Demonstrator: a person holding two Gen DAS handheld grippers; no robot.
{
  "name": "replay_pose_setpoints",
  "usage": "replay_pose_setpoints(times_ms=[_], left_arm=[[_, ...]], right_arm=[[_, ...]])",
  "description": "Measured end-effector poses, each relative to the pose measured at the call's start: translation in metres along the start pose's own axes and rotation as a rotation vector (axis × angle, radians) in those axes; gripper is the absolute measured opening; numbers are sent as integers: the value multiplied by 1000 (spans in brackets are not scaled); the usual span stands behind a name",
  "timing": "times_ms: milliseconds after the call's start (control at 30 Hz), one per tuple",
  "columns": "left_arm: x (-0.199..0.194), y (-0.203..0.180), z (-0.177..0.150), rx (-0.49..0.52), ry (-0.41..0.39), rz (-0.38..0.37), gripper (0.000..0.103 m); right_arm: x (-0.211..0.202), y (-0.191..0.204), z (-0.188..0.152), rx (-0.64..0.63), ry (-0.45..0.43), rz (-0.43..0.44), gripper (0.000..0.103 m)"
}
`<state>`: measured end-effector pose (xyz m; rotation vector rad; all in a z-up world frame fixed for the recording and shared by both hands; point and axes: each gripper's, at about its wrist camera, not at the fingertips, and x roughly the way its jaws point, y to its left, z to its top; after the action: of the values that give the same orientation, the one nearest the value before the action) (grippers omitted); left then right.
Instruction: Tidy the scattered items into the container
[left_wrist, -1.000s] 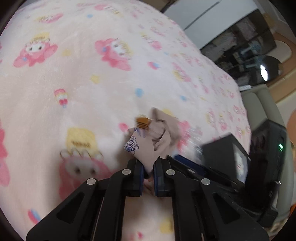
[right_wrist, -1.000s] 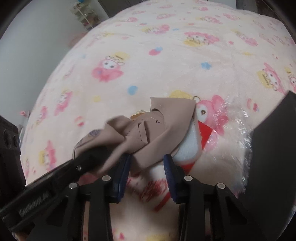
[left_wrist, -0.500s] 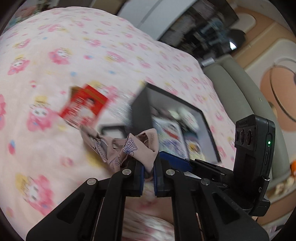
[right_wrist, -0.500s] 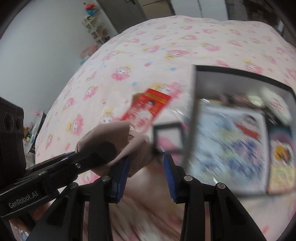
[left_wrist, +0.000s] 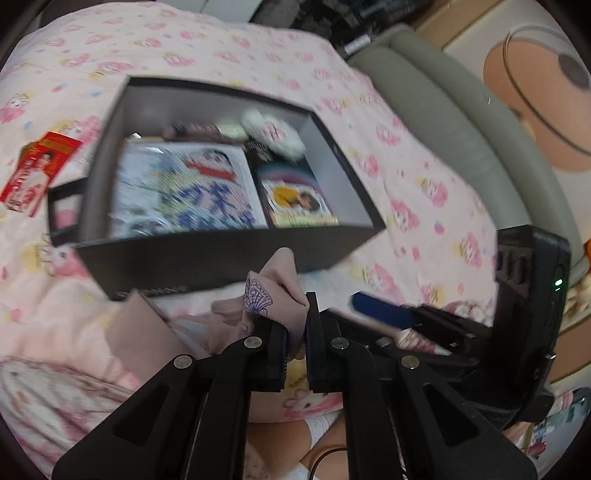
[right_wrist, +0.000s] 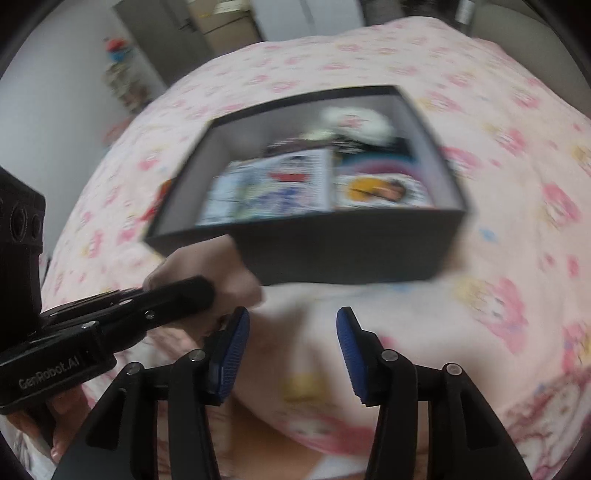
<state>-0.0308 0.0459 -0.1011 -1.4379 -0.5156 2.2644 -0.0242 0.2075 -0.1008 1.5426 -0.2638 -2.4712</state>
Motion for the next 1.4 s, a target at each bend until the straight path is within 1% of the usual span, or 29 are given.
replay_pose_setpoints(times_ms=[67,100,133,200,233,267,300,333,367,400,433,500,600,633,667,733,767,867,967,1033,1100,1167,1200,1233,1267,1300,1333,1400], left_arm=[[13,-10,0,11,29,2,5],[19,-15,1,19,39,4,3],[22,-19,3,29,42,19,3],[25,-27,11,46,33,40,5],[26,-30,15,49,30,35,5],[27,-32,19,53,28,34,7],[28,-33,22,60,29,41,11],[29,-34,24,64,32,53,13],[30,-33,26,64,36,67,21],[30,-30,26,56,37,76,29],[30,-27,27,44,35,78,32],[23,-16,27,13,20,92,34],[11,1,20,1,-19,151,35],[7,7,16,-1,-31,177,36],[4,14,13,-8,-38,197,38],[1,30,8,-40,-43,218,38],[1,39,6,-67,-42,220,38],[1,57,3,-132,-45,190,38],[2,67,0,-165,-47,202,40],[7,72,-3,-187,-30,212,44],[15,77,-7,-205,0,213,50],[25,80,-9,-200,33,220,56],[31,81,-10,-195,43,223,58],[36,82,-10,-198,56,222,58],[41,83,-11,-206,66,214,57],[44,85,-12,-213,69,201,55],[48,85,-12,-217,69,193,54],[50,81,-12,-198,69,199,42]], right_arm=[[-2,-17,-2,30,-9,-17,48],[-1,-25,-3,43,-10,-14,54],[0,-28,-4,50,-9,-3,57],[6,-40,-4,82,3,29,58],[9,-44,-3,97,17,75,58],[11,-46,-2,104,26,109,58],[12,-46,0,102,30,127,60],[11,-44,1,89,27,128,62],[11,-41,2,65,19,119,62],[11,-37,4,41,13,107,63],[11,-35,5,28,10,102,63],[13,-40,7,34,-7,78,63],[14,-67,2,129,-26,33,63],[14,-73,1,162,-22,35,62],[14,-81,1,215,-18,57,63],[11,-84,2,256,-37,139,63],[10,-79,4,239,-46,162,63],[15,-53,6,146,-35,153,63],[30,-28,8,64,13,175,63],[48,-11,14,20,51,161,63],[71,2,21,-21,83,119,63],[89,8,21,-31,107,114,63],[95,9,20,-24,115,129,57],[98,8,18,-18,120,144,38],[100,8,14,-21,129,167,31],[98,8,12,-28,124,171,23],[94,9,10,-42,104,161,21],[82,6,7,-55,61,141,15]])
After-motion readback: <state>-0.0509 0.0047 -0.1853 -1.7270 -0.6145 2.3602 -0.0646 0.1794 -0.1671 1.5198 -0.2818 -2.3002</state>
